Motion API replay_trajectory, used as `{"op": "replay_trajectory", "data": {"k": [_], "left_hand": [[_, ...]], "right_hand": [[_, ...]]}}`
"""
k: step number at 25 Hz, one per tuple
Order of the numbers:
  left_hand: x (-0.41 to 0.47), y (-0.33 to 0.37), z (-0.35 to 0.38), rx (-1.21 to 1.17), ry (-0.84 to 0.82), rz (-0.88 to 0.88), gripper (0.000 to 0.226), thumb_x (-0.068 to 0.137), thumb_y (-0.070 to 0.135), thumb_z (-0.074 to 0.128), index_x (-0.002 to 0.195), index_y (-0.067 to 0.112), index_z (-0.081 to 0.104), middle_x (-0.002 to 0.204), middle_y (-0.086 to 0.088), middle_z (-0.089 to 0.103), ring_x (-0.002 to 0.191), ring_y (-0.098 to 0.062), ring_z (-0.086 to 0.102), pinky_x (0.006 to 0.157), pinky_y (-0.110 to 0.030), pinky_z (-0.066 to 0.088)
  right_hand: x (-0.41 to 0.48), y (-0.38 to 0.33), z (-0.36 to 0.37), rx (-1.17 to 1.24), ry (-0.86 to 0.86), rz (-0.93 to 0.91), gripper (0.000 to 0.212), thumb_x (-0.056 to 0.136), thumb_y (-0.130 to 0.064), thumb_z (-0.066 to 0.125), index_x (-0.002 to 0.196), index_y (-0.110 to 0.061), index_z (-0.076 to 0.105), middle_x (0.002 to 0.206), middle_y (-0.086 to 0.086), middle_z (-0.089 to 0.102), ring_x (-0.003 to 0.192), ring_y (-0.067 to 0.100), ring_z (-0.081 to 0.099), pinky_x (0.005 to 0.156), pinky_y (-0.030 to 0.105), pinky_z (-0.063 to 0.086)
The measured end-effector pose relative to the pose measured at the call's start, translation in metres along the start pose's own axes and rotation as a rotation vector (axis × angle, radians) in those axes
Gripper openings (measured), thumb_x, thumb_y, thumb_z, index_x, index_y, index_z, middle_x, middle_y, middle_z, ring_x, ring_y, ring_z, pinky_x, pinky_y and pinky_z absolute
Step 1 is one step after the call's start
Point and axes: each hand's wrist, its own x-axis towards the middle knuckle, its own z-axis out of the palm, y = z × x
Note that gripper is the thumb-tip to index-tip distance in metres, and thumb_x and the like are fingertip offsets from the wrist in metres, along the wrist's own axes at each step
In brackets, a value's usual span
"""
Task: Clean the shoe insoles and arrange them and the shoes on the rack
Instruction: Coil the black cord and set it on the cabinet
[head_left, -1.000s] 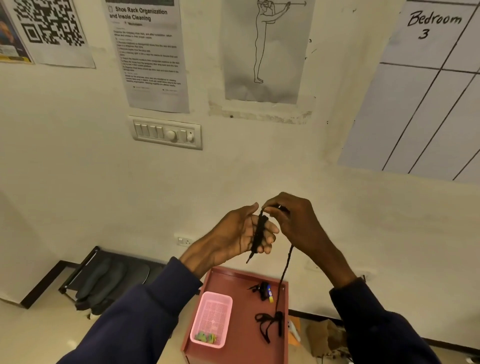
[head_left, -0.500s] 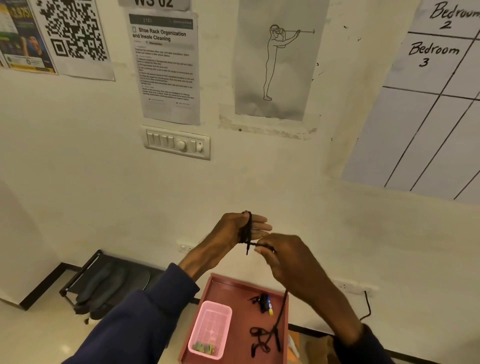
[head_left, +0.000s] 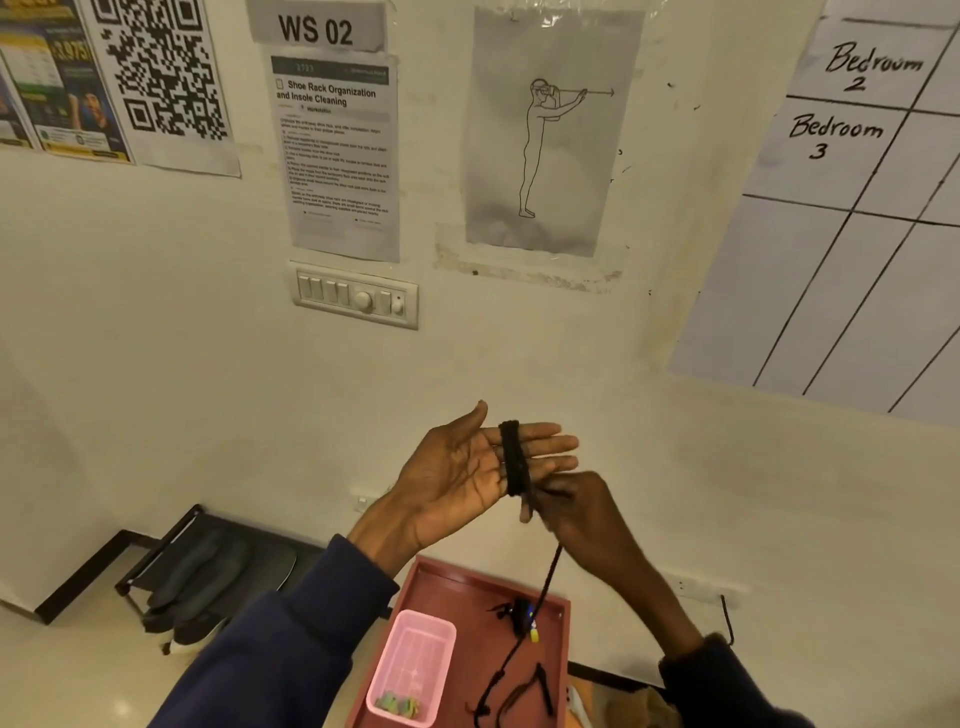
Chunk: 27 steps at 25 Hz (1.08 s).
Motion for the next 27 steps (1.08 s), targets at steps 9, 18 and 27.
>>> {"op": "replay_trajectory", "data": {"k": [9, 18, 27], "left_hand": [[0.016, -0.011, -0.001, 0.82, 0.349, 0.043, 0.086, 0.106, 0.059, 0.015, 0.119, -0.008, 0.067, 0.116, -0.027, 0.071, 0.102, -0.029, 0.073, 0.094, -0.03, 0.058], [0.006, 0.002, 0.004, 0.287, 0.02, -0.138, 0.078, 0.107, 0.049, 0.029, 0.133, -0.02, 0.054, 0.139, -0.044, 0.049, 0.133, -0.055, 0.049, 0.116, -0.048, 0.042], [0.02, 0.016, -0.029, 0.41, 0.154, 0.12, 0.075, 0.108, 0.049, 0.031, 0.142, -0.017, 0.045, 0.143, -0.036, 0.052, 0.135, -0.048, 0.051, 0.12, -0.057, 0.033]], "right_hand": [[-0.004, -0.039, -0.026, -0.512, 0.054, -0.284, 0.013, 0.096, -0.021, 0.06, 0.091, -0.022, 0.071, 0.083, -0.008, 0.065, 0.076, 0.01, 0.058, 0.068, 0.029, 0.049], [0.018, -0.007, -0.025, -0.033, 0.092, -0.123, 0.042, 0.085, -0.002, 0.059, 0.07, -0.038, 0.073, 0.068, -0.017, 0.068, 0.065, 0.001, 0.065, 0.061, 0.018, 0.046], [-0.019, -0.032, 0.0, -0.181, -0.049, -0.122, 0.026, 0.101, -0.025, 0.057, 0.081, -0.016, 0.07, 0.072, -0.005, 0.066, 0.069, 0.011, 0.061, 0.068, 0.033, 0.05]]}}
